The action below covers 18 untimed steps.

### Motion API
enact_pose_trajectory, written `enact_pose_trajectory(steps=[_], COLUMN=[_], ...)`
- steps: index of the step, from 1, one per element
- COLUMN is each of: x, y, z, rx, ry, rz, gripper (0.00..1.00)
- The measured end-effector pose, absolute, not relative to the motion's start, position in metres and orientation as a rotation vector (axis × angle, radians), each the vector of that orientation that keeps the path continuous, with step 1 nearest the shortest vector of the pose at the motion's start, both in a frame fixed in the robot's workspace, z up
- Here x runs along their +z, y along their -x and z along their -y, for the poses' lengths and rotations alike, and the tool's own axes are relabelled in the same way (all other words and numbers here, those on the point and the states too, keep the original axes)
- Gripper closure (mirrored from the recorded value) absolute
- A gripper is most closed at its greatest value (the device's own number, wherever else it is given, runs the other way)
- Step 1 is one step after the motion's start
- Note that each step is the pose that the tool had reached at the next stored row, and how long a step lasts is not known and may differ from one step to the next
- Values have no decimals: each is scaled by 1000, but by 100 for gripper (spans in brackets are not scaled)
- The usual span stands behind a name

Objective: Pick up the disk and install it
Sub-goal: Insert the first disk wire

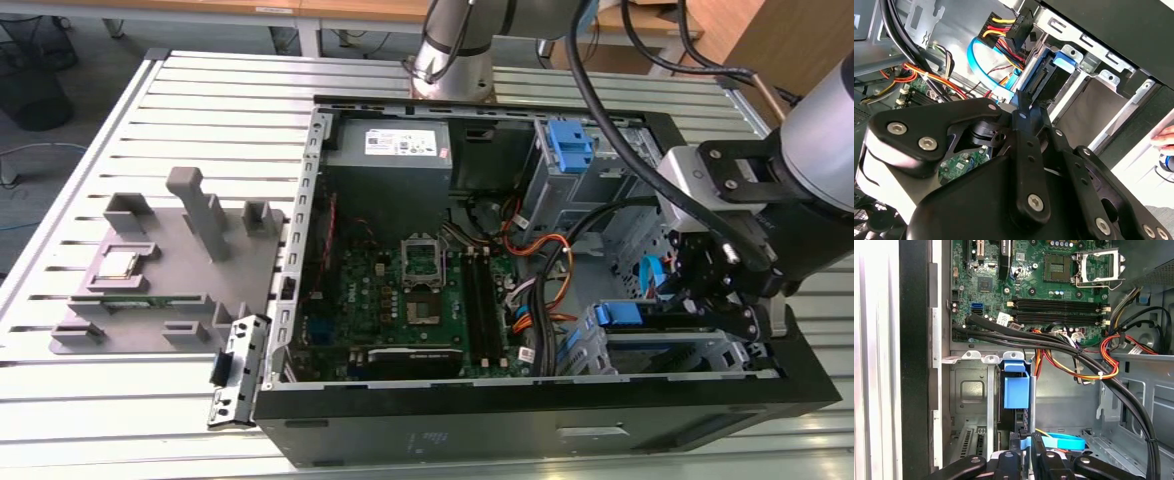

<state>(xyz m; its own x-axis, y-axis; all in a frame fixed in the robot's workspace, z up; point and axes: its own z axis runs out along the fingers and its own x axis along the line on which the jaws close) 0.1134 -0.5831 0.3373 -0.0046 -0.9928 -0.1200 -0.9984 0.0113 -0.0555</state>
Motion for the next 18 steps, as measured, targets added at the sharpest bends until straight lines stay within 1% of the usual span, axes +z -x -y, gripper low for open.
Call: enact_pose_trajectory(steps=[5, 6, 18], x=[338, 338, 339], y=[-113, -113, -113], z=[583, 583, 583], rx=[68, 68, 68], ry=[2124, 2124, 2124], rz=[-2141, -2141, -2141], gripper=[78, 85, 85])
